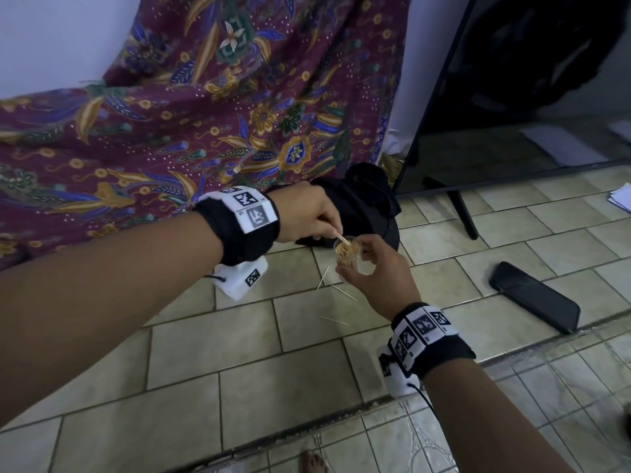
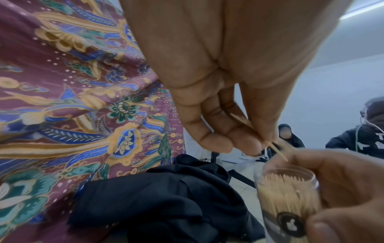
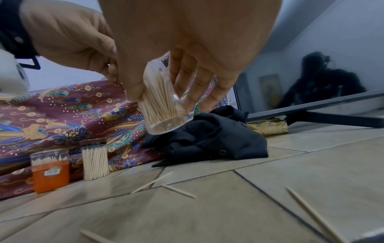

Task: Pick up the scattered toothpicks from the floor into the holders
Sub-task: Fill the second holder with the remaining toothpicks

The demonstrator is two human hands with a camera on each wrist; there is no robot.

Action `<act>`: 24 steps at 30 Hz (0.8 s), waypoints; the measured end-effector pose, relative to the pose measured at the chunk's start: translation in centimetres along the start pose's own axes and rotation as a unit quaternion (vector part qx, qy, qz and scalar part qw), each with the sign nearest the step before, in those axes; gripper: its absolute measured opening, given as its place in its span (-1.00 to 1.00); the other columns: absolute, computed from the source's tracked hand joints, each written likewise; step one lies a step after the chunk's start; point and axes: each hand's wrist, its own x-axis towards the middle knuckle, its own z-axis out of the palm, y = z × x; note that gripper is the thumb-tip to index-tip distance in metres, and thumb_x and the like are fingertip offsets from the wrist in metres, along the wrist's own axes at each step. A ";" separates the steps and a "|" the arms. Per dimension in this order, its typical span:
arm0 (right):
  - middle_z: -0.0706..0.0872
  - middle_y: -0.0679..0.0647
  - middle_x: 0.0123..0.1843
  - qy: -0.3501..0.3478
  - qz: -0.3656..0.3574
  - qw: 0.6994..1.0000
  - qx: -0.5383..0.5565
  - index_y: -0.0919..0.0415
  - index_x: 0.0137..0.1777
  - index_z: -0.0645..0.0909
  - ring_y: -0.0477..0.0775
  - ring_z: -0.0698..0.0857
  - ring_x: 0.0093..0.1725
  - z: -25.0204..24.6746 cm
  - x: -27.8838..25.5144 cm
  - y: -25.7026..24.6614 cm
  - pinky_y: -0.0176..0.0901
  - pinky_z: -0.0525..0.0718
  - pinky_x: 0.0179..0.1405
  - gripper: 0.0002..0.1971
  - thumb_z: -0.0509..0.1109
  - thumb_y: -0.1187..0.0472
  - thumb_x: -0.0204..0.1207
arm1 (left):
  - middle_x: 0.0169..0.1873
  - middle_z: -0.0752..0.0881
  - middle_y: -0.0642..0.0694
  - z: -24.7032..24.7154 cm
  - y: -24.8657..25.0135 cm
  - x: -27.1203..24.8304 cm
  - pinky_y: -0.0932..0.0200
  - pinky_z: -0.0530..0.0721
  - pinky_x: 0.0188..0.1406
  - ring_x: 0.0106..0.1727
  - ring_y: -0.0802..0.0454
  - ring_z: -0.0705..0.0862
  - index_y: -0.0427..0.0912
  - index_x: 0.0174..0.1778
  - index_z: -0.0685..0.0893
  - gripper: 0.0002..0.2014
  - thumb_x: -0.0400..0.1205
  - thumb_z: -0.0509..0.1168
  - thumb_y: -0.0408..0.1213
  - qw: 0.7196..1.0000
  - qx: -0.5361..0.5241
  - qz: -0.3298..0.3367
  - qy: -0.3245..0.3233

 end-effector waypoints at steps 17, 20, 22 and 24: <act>0.73 -0.16 0.05 0.019 0.020 1.000 0.001 -0.01 0.21 0.58 -0.18 0.68 0.03 -2.3 0.4 1.1 -0.21 0.69 0.09 -0.51 0.65 -0.01 0.33 | -0.13 0.76 0.08 1.3 3.1 4.0 0.10 0.65 0.01 -0.09 0.13 0.64 -0.03 0.01 0.78 -0.85 0.60 0.39 -0.09 0.998 0.040 0.039 0.007; 0.71 -0.17 0.04 0.029 0.019 0.999 -0.014 0.00 0.21 0.58 -0.22 0.64 0.00 -3.2 0.1 1.4 -0.38 0.63 0.02 -0.52 0.65 0.00 0.34 | -0.16 0.74 0.11 1.9 3.3 4.9 0.03 0.65 0.06 -0.07 0.14 0.56 0.02 -0.05 0.80 -0.90 0.60 0.40 -0.12 0.997 0.057 0.054 -0.017; 0.70 -0.18 0.03 0.028 0.023 0.999 -0.014 0.00 0.22 0.58 -0.22 0.63 0.01 -3.7 -0.1 1.5 -0.48 0.57 -0.02 -0.53 0.64 0.01 0.35 | -0.19 0.61 0.14 2.6 3.9 5.5 0.07 0.60 0.03 -0.07 0.13 0.51 0.00 -0.03 0.82 -0.87 0.61 0.39 -0.12 0.995 0.070 0.067 -0.022; 0.71 -0.18 0.05 0.030 0.026 0.999 -0.015 -0.01 0.22 0.57 -0.19 0.64 0.03 -4.0 -0.2 1.8 -0.43 0.58 -0.01 -0.54 0.64 0.01 0.36 | -0.21 0.48 0.14 3.3 4.4 5.9 0.12 0.53 -0.01 -0.07 0.11 0.51 -0.05 0.02 0.83 -0.83 0.63 0.36 -0.12 0.994 0.068 0.083 -0.011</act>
